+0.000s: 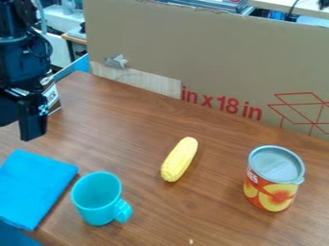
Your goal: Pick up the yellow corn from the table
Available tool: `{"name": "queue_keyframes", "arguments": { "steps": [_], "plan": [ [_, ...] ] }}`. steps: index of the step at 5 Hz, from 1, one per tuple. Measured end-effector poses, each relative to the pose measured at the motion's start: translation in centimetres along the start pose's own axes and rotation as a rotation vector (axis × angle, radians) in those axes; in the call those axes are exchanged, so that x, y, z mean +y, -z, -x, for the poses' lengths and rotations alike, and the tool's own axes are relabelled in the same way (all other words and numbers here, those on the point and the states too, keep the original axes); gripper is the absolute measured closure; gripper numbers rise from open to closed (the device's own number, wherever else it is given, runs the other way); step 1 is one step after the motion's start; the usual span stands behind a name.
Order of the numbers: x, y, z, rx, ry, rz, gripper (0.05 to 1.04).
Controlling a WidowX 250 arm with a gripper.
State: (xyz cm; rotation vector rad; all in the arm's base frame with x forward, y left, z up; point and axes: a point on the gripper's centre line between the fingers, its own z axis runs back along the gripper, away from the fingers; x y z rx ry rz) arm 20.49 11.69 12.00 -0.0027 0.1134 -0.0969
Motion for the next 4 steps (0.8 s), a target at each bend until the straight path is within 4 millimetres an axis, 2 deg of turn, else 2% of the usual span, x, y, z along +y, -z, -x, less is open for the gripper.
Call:
{"name": "queue_keyframes", "arguments": {
  "steps": [1, 3, 4],
  "plan": [
    [-0.1, 0.5, 0.0, 0.018, -0.005, 0.011, 0.082],
    [-4.8, -0.9, -4.9, -0.007, 0.053, -0.063, 0.082],
    [-6.7, -0.9, -7.4, -0.128, -0.006, -0.053, 0.082]
  ]
}}
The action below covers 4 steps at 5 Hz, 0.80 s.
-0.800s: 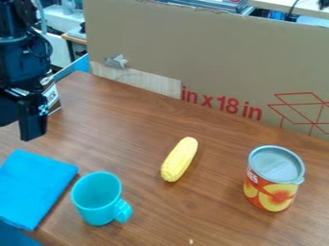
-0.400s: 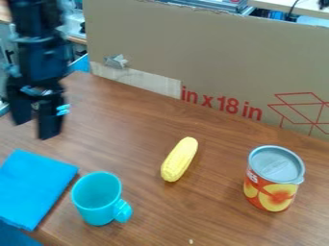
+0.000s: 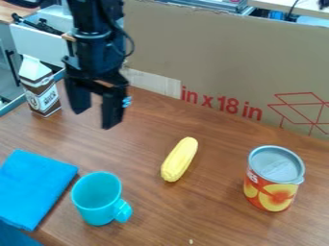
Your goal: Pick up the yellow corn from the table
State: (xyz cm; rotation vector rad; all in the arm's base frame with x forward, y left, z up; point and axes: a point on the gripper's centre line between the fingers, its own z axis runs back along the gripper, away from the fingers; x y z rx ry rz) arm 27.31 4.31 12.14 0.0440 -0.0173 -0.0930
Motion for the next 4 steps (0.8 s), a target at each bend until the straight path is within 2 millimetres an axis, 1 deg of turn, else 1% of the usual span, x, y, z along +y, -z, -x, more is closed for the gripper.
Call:
{"name": "queue_keyframes", "arguments": {
  "steps": [1, 2, 3, 4],
  "plan": [
    [-2.9, 2.2, -3.2, 0.029, 0.004, 0.021, 0.082],
    [-4.3, 3.5, -5.1, -0.018, 0.017, 0.062, 0.082],
    [-5.0, 4.2, -6.6, -0.046, 0.029, 0.081, 0.082],
    [-5.9, 4.7, -6.8, -0.039, 0.049, 0.11, 0.082]
  ]
}}
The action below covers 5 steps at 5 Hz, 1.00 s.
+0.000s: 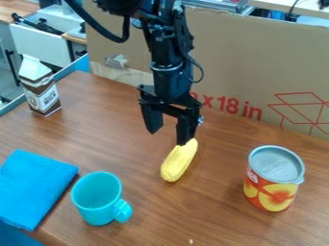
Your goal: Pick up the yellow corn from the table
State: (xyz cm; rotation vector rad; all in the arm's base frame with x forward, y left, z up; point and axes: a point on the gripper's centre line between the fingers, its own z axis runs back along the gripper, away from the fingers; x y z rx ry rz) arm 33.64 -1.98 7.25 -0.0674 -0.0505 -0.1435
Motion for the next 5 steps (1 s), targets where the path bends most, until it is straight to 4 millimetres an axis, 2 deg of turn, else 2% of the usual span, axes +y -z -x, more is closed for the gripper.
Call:
{"name": "queue_keyframes", "arguments": {
  "steps": [2, 3, 4, 5],
  "plan": [
    [-2.3, 2.4, -0.1, 0.038, 0.02, 0.007, 0.082],
    [-2.7, 3.7, 0.2, 0.079, 0.022, -0.004, 0.082],
    [-2.6, 3.7, 0.6, 0.126, -0.013, -0.035, 0.14],
    [-1.5, 5.0, 1.6, 0.142, -0.024, -0.095, 0.31]
  ]
}}
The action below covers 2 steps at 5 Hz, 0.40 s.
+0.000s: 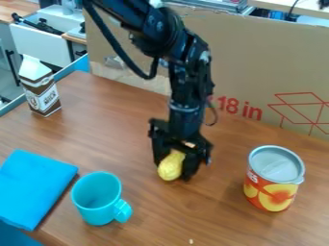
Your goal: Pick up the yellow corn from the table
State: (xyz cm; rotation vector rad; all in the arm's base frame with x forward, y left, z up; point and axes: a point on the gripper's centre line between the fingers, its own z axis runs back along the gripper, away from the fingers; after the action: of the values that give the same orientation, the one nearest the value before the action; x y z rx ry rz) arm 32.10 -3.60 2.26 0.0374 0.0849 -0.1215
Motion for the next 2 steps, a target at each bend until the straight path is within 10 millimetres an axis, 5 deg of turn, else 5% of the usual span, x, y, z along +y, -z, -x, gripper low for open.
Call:
{"name": "queue_keyframes", "arguments": {
  "steps": [1, 2],
  "plan": [
    [-0.2, 0.1, 0.7, -0.018, -0.029, 0.014, 0.408],
    [0.0, -3.0, 1.6, -0.096, -0.058, 0.008, 0.408]
  ]
}}
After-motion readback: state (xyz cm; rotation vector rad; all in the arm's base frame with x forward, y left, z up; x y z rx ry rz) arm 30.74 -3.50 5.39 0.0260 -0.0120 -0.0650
